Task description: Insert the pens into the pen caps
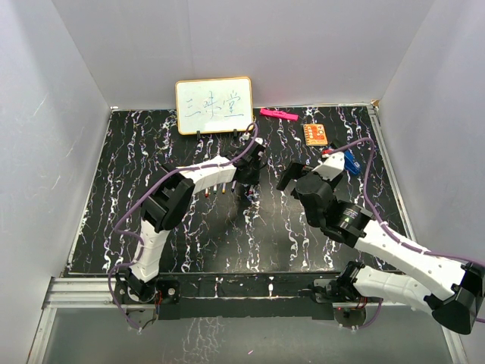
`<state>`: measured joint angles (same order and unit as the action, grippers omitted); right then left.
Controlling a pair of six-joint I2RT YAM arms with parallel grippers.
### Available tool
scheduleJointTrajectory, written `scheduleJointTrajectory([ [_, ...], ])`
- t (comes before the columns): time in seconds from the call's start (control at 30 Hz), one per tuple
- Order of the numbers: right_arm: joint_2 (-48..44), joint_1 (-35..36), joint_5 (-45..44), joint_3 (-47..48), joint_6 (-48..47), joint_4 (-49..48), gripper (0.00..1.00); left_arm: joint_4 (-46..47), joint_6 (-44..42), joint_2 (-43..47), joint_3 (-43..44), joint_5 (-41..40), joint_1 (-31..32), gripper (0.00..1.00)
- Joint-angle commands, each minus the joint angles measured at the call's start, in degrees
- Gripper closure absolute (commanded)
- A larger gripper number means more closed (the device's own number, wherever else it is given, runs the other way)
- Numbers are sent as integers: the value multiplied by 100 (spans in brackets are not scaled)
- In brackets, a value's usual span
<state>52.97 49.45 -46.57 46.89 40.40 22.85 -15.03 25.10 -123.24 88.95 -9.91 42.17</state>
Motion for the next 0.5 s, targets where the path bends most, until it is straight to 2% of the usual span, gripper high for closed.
scheduleJointTrajectory([
  [0.0,-45,-19,-98,0,45,-106,2,-331,61,-121,51,-35,-43,71],
  [0.27,-134,-15,-166,-35,81,-106,2,-448,-91,346,228,-125,-45,59],
  [0.47,-261,-17,-347,-162,161,-93,2,-371,-148,1040,-2,-197,-44,58],
])
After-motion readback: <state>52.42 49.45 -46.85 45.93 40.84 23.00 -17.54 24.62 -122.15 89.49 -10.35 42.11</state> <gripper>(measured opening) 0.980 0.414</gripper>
